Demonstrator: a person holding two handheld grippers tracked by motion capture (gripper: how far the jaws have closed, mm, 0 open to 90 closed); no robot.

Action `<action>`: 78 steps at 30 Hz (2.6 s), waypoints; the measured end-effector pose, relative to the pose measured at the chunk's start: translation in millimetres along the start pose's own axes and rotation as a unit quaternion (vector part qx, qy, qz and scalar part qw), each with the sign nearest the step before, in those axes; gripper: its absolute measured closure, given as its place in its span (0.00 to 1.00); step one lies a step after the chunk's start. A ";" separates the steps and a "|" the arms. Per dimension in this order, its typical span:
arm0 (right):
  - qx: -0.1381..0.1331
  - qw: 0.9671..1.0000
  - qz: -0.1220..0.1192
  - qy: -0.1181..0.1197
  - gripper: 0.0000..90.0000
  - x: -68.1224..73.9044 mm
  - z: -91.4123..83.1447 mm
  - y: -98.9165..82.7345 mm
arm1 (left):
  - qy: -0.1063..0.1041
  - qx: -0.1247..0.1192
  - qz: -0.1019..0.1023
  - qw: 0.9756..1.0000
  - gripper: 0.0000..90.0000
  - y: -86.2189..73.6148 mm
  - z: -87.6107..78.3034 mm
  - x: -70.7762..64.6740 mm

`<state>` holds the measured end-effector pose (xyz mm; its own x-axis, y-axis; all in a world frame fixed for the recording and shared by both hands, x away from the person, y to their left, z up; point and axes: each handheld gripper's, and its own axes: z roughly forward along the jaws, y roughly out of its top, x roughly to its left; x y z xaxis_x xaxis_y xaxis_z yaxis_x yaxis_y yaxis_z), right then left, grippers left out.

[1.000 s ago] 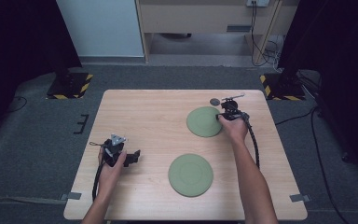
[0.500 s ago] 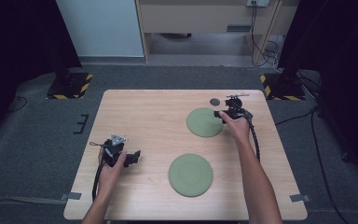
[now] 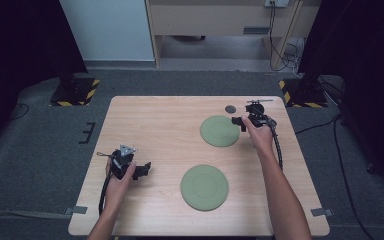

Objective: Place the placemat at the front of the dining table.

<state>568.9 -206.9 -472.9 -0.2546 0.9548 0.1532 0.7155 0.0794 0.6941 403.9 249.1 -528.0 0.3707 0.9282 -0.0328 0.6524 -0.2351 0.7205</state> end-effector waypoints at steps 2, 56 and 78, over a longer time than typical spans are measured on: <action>-0.002 1.000 -0.002 0.004 0.11 0.4 -5.7 -2.2 | 0.000 0.002 0.001 1.000 0.03 -0.1 0.1 -0.3; 0.014 0.999 -0.016 0.035 0.09 -4.5 -66.2 -132.6 | 0.007 0.030 0.018 0.999 0.02 -3.0 5.5 -8.2; -0.013 0.996 -0.033 -0.078 0.04 -16.9 -56.5 -149.2 | 0.008 0.017 0.018 1.000 0.00 -5.9 6.8 -8.2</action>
<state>429.7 -251.1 -539.3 -0.1946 0.9809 -0.0040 0.6825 0.1383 0.7177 401.5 240.9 -536.6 0.3837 0.9234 0.0043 0.6608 -0.2778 0.6973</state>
